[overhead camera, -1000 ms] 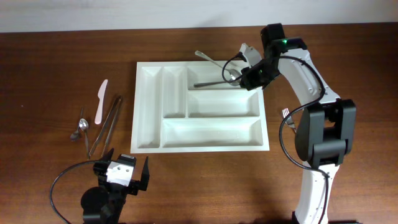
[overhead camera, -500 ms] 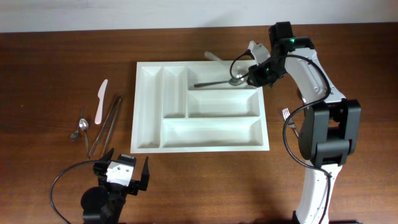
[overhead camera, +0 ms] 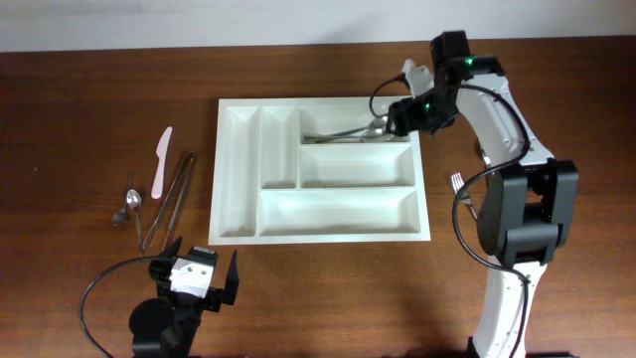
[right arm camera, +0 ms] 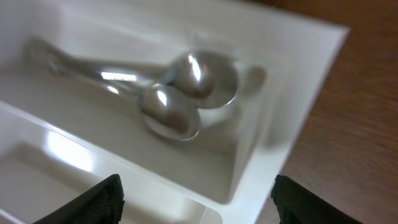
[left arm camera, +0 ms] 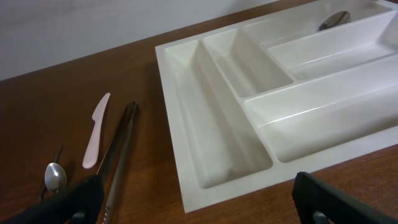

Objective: Pack container
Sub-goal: 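Carry the spoon into the upper right compartment and release, then move the right gripper over the upper fork and grasp it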

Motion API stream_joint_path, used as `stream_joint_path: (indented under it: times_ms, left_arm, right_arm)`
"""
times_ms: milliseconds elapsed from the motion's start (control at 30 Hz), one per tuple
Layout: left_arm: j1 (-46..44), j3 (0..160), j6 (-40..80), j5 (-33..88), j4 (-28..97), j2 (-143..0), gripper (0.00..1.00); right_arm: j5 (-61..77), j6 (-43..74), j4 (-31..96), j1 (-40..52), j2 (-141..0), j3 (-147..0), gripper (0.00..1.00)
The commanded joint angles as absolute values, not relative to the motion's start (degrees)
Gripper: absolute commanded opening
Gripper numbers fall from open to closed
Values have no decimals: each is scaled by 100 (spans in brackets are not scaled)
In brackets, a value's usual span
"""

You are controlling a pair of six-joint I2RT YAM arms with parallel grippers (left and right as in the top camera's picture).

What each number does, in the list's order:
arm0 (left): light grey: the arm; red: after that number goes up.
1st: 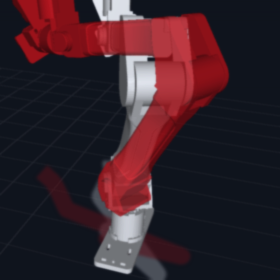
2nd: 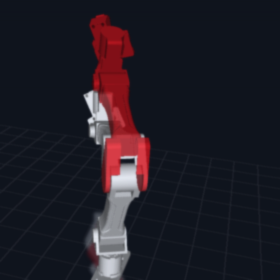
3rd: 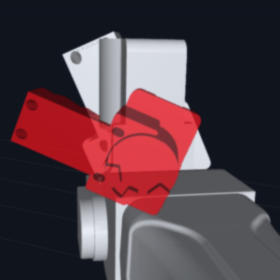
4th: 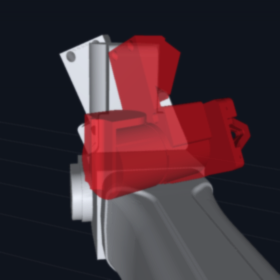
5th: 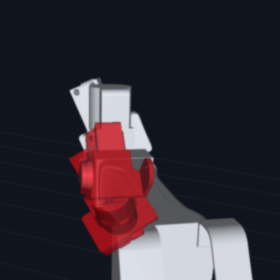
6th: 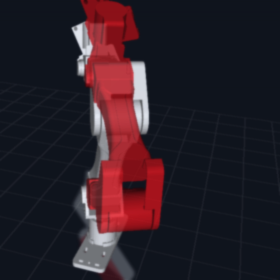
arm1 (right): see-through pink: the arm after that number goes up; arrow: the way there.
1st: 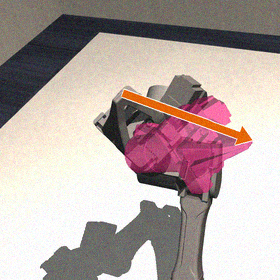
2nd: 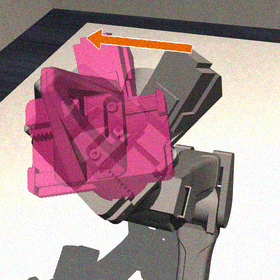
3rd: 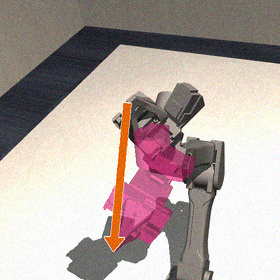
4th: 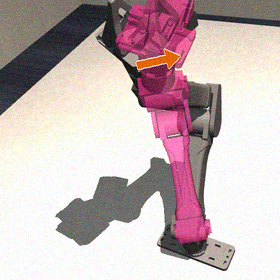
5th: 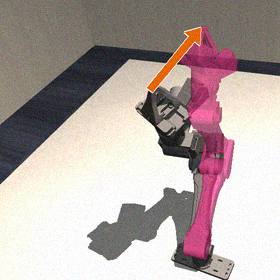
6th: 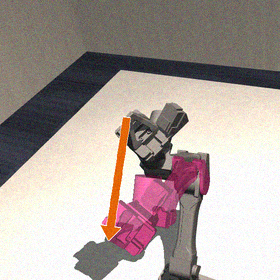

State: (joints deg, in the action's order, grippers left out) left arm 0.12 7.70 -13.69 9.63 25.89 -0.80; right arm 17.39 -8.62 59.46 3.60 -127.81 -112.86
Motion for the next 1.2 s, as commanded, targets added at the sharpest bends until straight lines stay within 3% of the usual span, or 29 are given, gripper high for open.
stream_joint_path:
  times_ms: [0, 133, 233, 633, 1167]
  left_arm:
    - [25, 744, -1291, 1022, 2574, -45, 99]
    - [25, 744, -1291, 1022, 2574, -45, 99]
    - [25, 744, -1291, 1022, 2574, -45, 99]
    - [25, 744, -1291, 1022, 2574, -45, 99]
    - [25, 744, -1291, 1022, 2574, -45, 99]
  right_arm:
    - [1737, 123, 6045, 97, -12709, -11913, 80]
    - [1927, 854, 6388, -292, -12711, -12414, 88]
    - [1946, 1166, 6855, -628, -12711, -12529, 89]
    - [-143, 991, 8556, -1160, -12711, -12505, 79]
    - [43, 458, 6882, -1162, -12711, -11308, 77]
